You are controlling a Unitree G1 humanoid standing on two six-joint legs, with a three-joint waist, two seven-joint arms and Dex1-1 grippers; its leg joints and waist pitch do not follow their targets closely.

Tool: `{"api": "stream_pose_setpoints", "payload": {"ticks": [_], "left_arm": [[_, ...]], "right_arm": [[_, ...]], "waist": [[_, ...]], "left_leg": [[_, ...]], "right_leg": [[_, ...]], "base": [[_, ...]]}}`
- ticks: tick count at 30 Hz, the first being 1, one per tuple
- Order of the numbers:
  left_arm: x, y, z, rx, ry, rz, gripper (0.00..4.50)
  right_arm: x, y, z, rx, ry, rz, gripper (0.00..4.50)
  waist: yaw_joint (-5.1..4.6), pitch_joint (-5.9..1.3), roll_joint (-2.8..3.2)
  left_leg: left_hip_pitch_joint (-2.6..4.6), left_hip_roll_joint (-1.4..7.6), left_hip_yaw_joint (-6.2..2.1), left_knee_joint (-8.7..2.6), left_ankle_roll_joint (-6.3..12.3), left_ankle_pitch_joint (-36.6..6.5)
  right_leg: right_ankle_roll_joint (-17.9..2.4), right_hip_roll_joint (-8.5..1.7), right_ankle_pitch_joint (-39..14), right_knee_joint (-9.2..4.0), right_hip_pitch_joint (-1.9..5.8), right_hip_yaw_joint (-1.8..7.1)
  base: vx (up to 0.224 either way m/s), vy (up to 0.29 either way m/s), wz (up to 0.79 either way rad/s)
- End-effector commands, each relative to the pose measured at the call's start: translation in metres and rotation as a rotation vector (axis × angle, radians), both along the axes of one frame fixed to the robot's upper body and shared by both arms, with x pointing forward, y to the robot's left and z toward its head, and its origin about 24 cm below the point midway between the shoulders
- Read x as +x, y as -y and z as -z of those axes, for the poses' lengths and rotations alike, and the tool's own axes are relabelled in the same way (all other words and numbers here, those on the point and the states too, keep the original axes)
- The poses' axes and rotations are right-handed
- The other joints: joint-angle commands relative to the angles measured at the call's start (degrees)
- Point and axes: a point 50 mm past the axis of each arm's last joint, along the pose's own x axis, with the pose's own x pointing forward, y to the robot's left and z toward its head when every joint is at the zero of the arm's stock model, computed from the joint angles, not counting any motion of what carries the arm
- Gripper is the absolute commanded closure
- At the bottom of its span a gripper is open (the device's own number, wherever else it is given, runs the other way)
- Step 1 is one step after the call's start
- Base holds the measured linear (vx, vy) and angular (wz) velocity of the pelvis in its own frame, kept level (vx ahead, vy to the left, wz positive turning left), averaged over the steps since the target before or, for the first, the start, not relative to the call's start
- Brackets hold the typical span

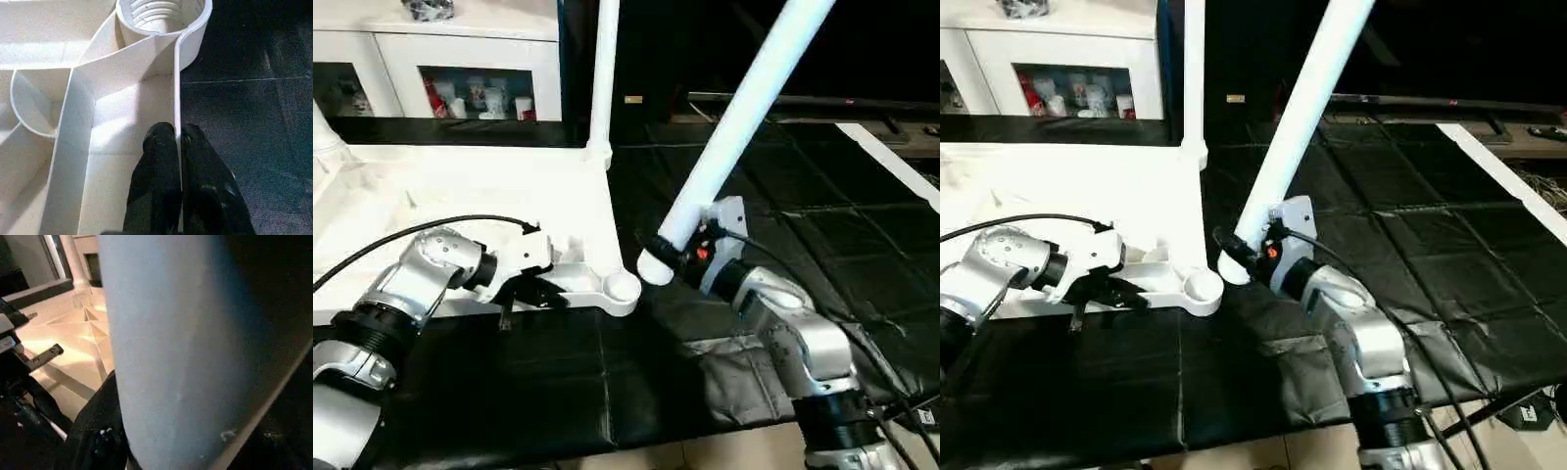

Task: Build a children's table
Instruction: Insert table leg to table base

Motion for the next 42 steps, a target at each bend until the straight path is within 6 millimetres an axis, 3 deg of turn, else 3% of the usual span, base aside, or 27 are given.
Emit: {"api": "stream_pose_setpoints", "payload": {"ticks": [1, 8, 11, 15, 22, 23, 25, 29, 30, 31, 32, 35, 37, 42], "left_arm": [[0.004, -0.003, -0.007, -0.001, 0.039, -0.013, 4.50], [0.005, -0.005, -0.007, 0.000, 0.037, -0.017, 4.50], [0.005, -0.006, -0.007, -0.001, 0.035, -0.019, 4.50], [0.005, -0.007, -0.007, -0.002, 0.036, -0.022, 4.50], [0.006, -0.005, -0.008, -0.021, 0.038, -0.025, 4.50], [0.006, -0.003, -0.008, -0.025, 0.038, -0.023, 4.50], [0.007, 0.006, -0.006, -0.040, 0.043, -0.015, 4.50], [0.009, 0.019, -0.002, -0.052, 0.050, -0.028, 4.50], [0.012, 0.026, 0.000, -0.050, 0.057, -0.052, 4.50], [0.014, 0.031, 0.001, -0.056, 0.064, -0.065, 4.50], [0.015, 0.034, 0.002, -0.061, 0.068, -0.073, 4.50], [0.018, 0.042, 0.003, -0.084, 0.071, -0.113, 4.50], [0.016, 0.045, 0.004, -0.089, 0.073, -0.088, 4.50], [0.011, 0.047, 0.003, -0.090, 0.083, -0.024, 4.50]], "right_arm": [[0.001, 0.013, -0.003, 0.019, -0.016, 0.023, 2.57], [0.011, 0.026, -0.012, 0.001, -0.020, 0.120, 2.57], [0.012, 0.027, -0.012, -0.018, -0.036, 0.138, 2.57], [0.013, 0.025, -0.017, -0.020, 0.101, 0.101, 2.57], [0.015, 0.022, -0.015, -0.023, 0.098, 0.100, 2.57], [0.015, 0.021, -0.014, -0.033, 0.102, 0.086, 2.57], [0.016, 0.015, -0.008, -0.050, 0.086, 0.023, 2.57], [0.015, 0.006, -0.002, -0.037, 0.038, -0.073, 2.57], [0.014, 0.002, 0.000, -0.021, 0.033, -0.102, 2.57], [0.015, 0.000, 0.000, -0.016, 0.043, -0.103, 2.57], [0.015, -0.001, 0.000, -0.013, 0.052, -0.102, 2.57], [0.016, -0.005, 0.001, -0.003, 0.044, -0.115, 2.57], [0.017, -0.006, 0.002, -0.009, 0.045, -0.121, 2.57], [0.018, -0.007, 0.004, -0.009, 0.041, -0.135, 2.57]], "waist": [[-0.05, -4.35, 1.67], [0.01, -4.39, 1.57], [-0.02, -4.40, 1.58], [0.04, -4.45, 1.42], [-0.06, -4.29, 1.43], [-0.05, -4.34, 1.39], [-0.07, -4.34, 1.88], [0.02, -4.42, 1.56], [0.00, -4.45, 0.98], [0.22, -4.48, 1.34], [0.09, -4.52, 0.81], [0.18, -4.65, 1.19], [0.18, -4.68, 1.02], [0.12, -4.69, 1.28]], "left_leg": [[0.76, 1.35, -0.19, -4.67, -2.88, -17.8], [0.73, 1.31, -0.11, -4.63, -3.11, -16.8], [0.76, 1.24, -0.12, -4.59, -3.07, -17.0], [0.73, 1.31, -0.03, -4.52, -2.90, -17.0], [0.79, 1.28, -0.03, -4.58, -2.62, -17.4], [0.84, 1.27, -0.02, -4.55, -2.60, -17.3], [0.88, 1.33, -0.07, -4.54, -2.67, -17.7], [0.81, 1.39, 0.03, -4.43, -2.08, -17.3], [0.74, 1.46, 0.13, -4.44, -1.87, -16.7], [0.77, 1.52, 0.09, -4.44, -1.82, -16.3], [0.73, 1.58, 0.21, -4.41, -1.67, -16.0], [0.39, 1.51, 0.18, -4.43, -1.74, -14.2], [0.19, 1.31, 0.30, -4.35, -1.49, -13.3], [0.41, 1.46, 0.25, -4.44, -1.36, -13.8]], "right_leg": [[-4.7, -5.46, -26.2, -5.93, 2.54, 3.54], [-4.6, -5.44, -26.2, -5.84, 2.51, 3.47], [-4.4, -5.48, -26.8, -5.95, 2.51, 3.41], [-4.4, -5.67, -26.6, -5.93, 2.40, 3.45], [-4.7, -5.54, -27.4, -6.06, 2.40, 3.45], [-4.7, -5.52, -27.4, -6.05, 2.39, 3.45], [-5.1, -5.54, -26.6, -6.04, 2.40, 3.44], [-6.0, -5.46, -25.6, -5.89, 2.56, 3.44], [-6.1, -5.38, -24.8, -5.80, 2.57, 3.45], [-6.4, -5.46, -24.1, -5.61, 2.55, 3.48], [-6.4, -5.45, -23.8, -5.61, 2.53, 3.52], [-6.5, -5.48, -21.9, -5.29, 2.82, 3.52], [-6.3, -5.45, -21.4, -5.33, 3.01, 3.59], [-6.1, -5.36, -21.9, -5.44, 2.82, 3.54]], "base": [[0.000, 0.000, 0.00], [0.000, 0.000, 0.00], [0.000, 0.000, 0.00], [0.000, 0.000, 0.00], [0.000, 0.000, 0.00], [0.000, 0.000, 0.00], [0.000, 0.000, 0.00], [0.000, 0.000, 0.00], [0.000, 0.000, 0.00], [0.000, 0.000, 0.00], [0.000, 0.000, 0.00], [0.000, 0.000, 0.00], [0.000, 0.000, 0.00], [0.000, 0.000, 0.00]]}}
